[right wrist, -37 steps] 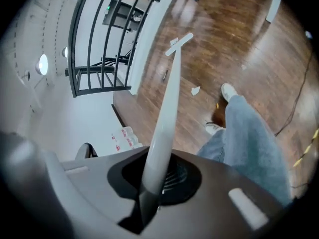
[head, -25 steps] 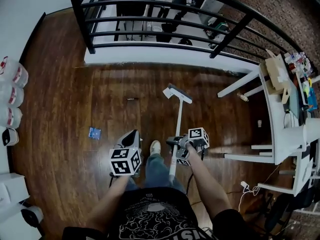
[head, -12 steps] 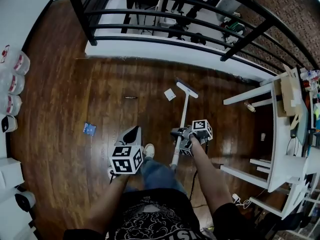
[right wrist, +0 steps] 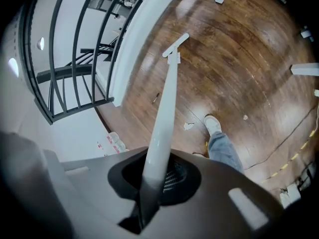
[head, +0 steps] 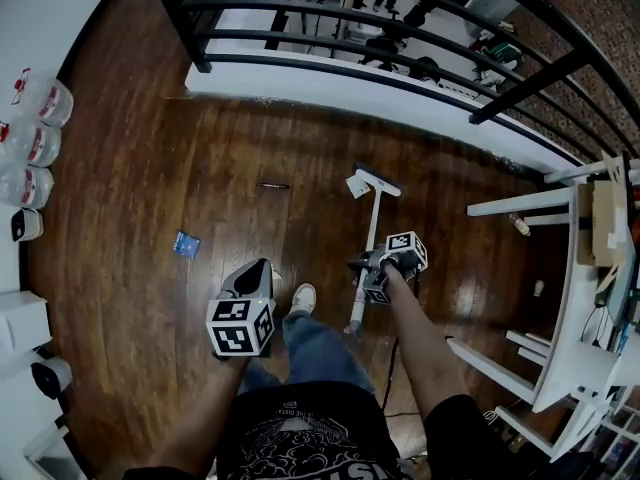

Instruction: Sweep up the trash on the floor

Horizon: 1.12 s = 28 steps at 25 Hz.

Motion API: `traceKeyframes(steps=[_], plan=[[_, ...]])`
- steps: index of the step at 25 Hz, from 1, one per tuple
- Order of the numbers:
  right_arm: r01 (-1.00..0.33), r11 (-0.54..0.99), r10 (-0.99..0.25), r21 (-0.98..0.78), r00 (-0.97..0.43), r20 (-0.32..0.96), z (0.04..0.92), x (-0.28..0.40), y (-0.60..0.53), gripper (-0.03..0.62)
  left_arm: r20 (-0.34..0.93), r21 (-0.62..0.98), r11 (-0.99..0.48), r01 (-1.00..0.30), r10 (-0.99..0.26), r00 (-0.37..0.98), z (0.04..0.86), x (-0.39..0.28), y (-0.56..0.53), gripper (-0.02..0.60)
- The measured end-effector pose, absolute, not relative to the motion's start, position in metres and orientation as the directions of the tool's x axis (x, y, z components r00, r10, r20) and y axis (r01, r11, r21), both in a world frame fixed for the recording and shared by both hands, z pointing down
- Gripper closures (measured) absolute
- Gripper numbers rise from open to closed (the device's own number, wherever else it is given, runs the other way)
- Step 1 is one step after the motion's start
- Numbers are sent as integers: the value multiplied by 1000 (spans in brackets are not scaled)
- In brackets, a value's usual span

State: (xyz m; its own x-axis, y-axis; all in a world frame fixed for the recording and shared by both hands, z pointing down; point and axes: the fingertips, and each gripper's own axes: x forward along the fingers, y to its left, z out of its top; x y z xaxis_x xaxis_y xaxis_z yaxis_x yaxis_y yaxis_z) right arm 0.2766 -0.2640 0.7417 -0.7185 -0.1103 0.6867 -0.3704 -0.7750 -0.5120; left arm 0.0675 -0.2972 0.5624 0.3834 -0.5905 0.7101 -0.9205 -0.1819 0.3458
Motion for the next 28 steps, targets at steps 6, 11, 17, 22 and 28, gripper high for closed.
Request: traceKeyframes(steps=[6,11,17,22,28], plan=[[-450,-760,-25,-468,-699,715,753,258,-236,588,713,342,-172,-924,-593,374,561,55,-298,577],[-434,-774,-15,-461,-715,699,751,237,-214,591,713,350,-193,-917,-580,394,560,47,-284,577],[-375,-793,-50,-481,-746,664,744,196,-186,592,712,355,-209,-911,-572,408,558,22,-260,577],[-347,-797,-60,-493,-768,638,741,145,-151,592,708,356,-216,-909,-573,413,556,-8,-235,577],[-347,-798,-45,-493,-781,623,737,75,-106,592,697,366,-214,-906,-581,419,557,-60,-207,577]])
